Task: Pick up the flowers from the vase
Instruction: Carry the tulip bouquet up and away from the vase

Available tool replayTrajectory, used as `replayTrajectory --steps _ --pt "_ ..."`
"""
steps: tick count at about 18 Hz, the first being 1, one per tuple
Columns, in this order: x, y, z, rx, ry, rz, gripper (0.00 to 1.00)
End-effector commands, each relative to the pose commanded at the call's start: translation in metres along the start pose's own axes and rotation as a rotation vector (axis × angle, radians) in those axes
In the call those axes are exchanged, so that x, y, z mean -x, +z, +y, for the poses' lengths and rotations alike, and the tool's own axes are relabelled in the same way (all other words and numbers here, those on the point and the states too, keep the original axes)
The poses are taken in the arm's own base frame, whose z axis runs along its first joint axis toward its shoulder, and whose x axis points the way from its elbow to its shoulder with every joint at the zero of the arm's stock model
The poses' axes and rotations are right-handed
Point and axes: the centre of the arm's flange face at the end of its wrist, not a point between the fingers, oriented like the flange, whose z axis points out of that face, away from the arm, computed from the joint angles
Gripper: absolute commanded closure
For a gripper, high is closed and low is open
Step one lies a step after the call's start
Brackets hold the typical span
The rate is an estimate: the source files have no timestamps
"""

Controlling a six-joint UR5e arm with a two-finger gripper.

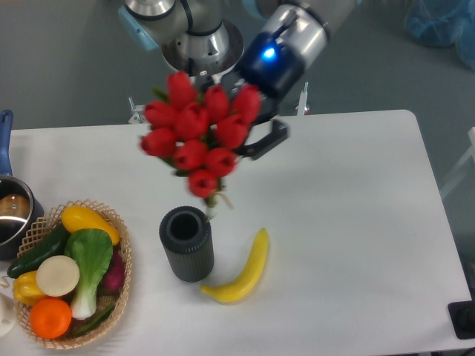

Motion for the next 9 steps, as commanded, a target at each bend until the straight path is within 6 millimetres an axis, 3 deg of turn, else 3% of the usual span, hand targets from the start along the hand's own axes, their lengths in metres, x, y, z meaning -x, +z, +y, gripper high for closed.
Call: replayTrajectory --steps 4,9 --pt "0.048 -0.034 0.038 0.06 -0.066 -0.122 0.49" --pt "0.082 -0.082 0.059 0.058 -0.076 -0.214 0.49"
